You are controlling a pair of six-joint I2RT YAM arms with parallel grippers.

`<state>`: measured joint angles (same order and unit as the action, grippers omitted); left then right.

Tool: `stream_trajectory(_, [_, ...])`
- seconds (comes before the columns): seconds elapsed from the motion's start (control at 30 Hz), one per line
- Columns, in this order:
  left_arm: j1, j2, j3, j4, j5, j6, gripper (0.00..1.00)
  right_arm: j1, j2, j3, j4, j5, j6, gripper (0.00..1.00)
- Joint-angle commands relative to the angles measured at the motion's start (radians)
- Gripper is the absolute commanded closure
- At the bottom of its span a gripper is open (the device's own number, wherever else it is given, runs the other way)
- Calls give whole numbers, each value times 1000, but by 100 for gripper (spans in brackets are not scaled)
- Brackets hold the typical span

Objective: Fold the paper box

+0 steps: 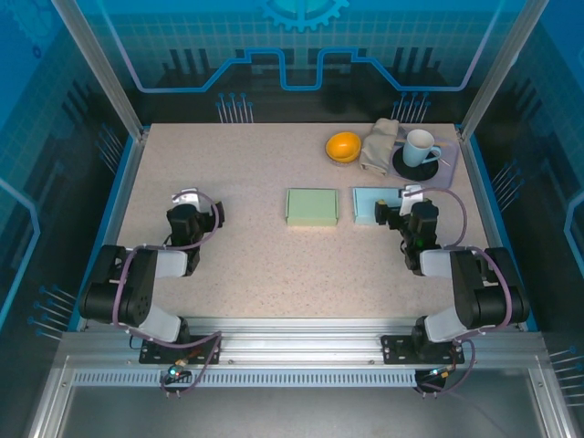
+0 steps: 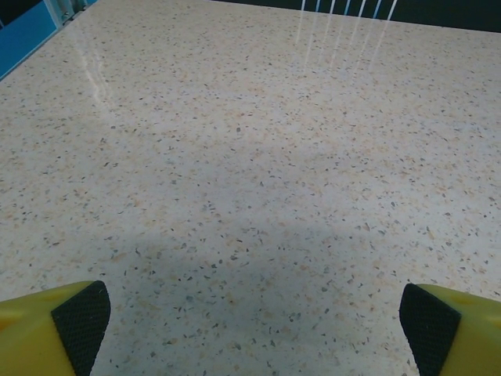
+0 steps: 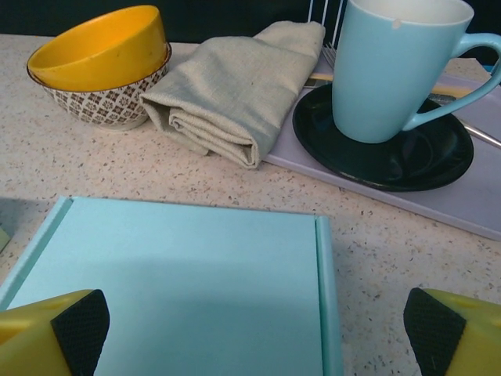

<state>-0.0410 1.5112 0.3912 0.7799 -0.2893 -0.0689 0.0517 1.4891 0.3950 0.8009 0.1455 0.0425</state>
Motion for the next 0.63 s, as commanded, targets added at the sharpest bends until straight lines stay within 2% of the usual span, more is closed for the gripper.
stream_trajectory(0.0, [3, 5, 0, 54, 24, 27, 1, 16, 13, 25, -29, -16, -33, 0])
stream_trajectory(0.13, [0, 6, 2, 53, 20, 29, 1, 14, 14, 38, -52, -65, -49, 0])
stream_trajectory(0.33, [0, 7, 6, 46, 27, 30, 1, 12, 14, 39, -53, -70, -49, 0])
stream_trajectory(0.43, [12, 10, 21, 19, 86, 36, 1, 12, 14, 39, -54, -70, -49, 0])
stream_trajectory(0.6, [12, 7, 16, 27, 119, 50, 1, 12, 14, 38, -54, -71, -49, 0])
